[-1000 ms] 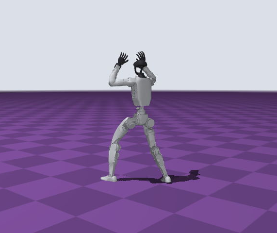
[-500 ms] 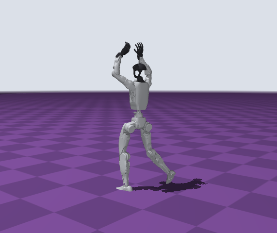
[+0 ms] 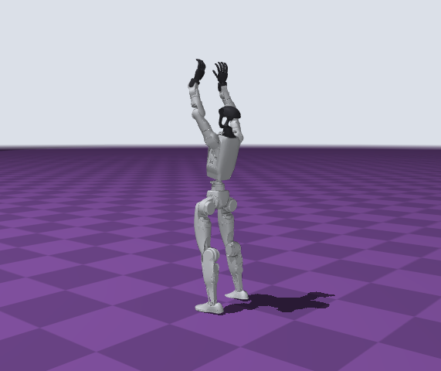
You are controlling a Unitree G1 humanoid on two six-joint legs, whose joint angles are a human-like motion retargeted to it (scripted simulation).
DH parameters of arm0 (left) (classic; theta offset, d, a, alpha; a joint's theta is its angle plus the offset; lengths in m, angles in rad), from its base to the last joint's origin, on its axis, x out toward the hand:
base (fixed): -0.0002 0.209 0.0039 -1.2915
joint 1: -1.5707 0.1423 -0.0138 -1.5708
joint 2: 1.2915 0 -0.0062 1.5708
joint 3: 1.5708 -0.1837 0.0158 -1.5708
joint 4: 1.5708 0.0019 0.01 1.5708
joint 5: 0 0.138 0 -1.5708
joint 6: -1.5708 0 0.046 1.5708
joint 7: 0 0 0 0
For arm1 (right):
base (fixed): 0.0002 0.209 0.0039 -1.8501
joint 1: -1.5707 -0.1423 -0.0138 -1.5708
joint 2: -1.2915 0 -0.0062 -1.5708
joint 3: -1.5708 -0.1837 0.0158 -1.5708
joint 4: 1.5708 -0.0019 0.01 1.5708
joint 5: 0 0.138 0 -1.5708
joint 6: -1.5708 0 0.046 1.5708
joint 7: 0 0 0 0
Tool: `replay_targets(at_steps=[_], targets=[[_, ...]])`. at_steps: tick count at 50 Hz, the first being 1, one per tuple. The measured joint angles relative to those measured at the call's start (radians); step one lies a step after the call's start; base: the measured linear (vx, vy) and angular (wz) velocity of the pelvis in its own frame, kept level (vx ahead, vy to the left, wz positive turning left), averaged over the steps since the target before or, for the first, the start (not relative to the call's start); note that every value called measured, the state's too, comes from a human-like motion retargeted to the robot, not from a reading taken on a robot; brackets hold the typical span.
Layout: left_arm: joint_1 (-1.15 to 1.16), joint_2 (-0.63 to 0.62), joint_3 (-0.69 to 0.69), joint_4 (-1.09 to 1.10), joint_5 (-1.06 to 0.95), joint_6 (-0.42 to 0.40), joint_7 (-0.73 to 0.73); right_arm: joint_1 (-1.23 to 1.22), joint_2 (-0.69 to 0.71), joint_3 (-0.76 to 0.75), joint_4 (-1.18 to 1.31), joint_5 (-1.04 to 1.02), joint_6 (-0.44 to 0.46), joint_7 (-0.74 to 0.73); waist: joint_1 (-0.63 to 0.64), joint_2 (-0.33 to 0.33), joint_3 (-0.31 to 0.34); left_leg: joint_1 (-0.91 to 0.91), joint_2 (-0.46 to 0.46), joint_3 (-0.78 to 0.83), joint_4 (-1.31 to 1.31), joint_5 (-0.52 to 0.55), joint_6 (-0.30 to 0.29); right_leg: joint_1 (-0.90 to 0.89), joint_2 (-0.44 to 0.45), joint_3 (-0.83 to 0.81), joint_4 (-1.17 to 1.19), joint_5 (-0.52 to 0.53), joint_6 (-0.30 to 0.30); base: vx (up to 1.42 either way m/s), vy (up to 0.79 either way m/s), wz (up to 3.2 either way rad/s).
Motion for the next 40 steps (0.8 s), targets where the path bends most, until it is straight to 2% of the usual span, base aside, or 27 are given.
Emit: replay_targets(at_steps=[8,13,19,24,30,32,35,40], targets=[[-0.032,0.085,0.0,-0.15,0.022,0.015,-0.08,-0.048,-0.047,0.0,-0.205,-0.04,0.027,0.01,-0.019,0.022,0.002,0.054,0.013,-0.007,-0.021,-0.019,0.0,0.057,0.005,-0.012,-0.01,-0.041,0.0,0.16,-0.03,0.08],[-0.114,0.186,0.0,-0.373,-0.052,0.023,-0.165,-0.124,-0.13,0.0,-0.399,-0.023,0.07,0.008,-0.034,0.027,0.053,0.078,0.019,-0.011,0.0,-0.043,0.001,0.089,0.004,-0.015,0.001,-0.063,0.0,0.12,-0.01,0.04],[-0.145,0.349,0.02,-0.693,0.012,0.037,-0.118,-0.124,-0.265,-0.09,-0.635,-0.083,0.089,-0.006,-0.049,0.03,0.107,0.115,0.015,-0.01,0.012,-0.064,0.004,0.135,-0.003,-0.013,-0.005,-0.085,0.0,0.09,0.0,0.0],[-0.093,0.435,0.107,-0.854,0.061,0.044,-0.111,-0.07,-0.378,-0.173,-0.793,-0.132,0.089,-0.023,-0.058,0.033,0.126,0.13,0.015,-0.017,0.019,-0.073,0.008,0.154,-0.005,-0.019,0.004,-0.098,0.0,0.04,0.0,0.03],[-0.024,0.482,0.185,-0.935,0.086,0.045,-0.114,-0.036,-0.473,-0.187,-0.868,-0.159,0.089,-0.042,-0.068,0.033,0.139,0.121,0.013,-0.028,0.025,-0.077,0.015,0.153,-0.008,-0.029,0.007,-0.104,0.0,0.0,0.0,0.0],[-0.02,0.48,0.181,-0.937,0.109,0.044,-0.133,-0.039,-0.475,-0.173,-0.859,-0.154,0.075,-0.022,-0.075,0.034,0.129,0.081,0.013,-0.025,0.061,-0.098,0.035,0.114,-0.012,-0.034,0.04,-0.121,-0.002,0.0,0.0,0.0],[-0.052,0.48,0.129,-0.93,0.089,0.037,-0.149,-0.066,-0.448,-0.12,-0.827,-0.14,0.076,-0.014,-0.081,0.045,0.133,0.077,0.014,-0.027,0.013,-0.061,0.016,0.103,-0.006,-0.025,0.004,-0.095,0.0,-0.07,-0.04,-0.07],[-0.158,0.406,0.008,-0.84,0.025,0.002,-0.197,-0.167,-0.377,-0.004,-0.732,-0.075,0.05,0.0,-0.079,0.049,0.166,0.014,0.02,-0.016,-0.013,-0.029,0.01,0.028,0.005,-0.011,-0.014,-0.064,0.0,-0.14,-0.05,-0.13]])
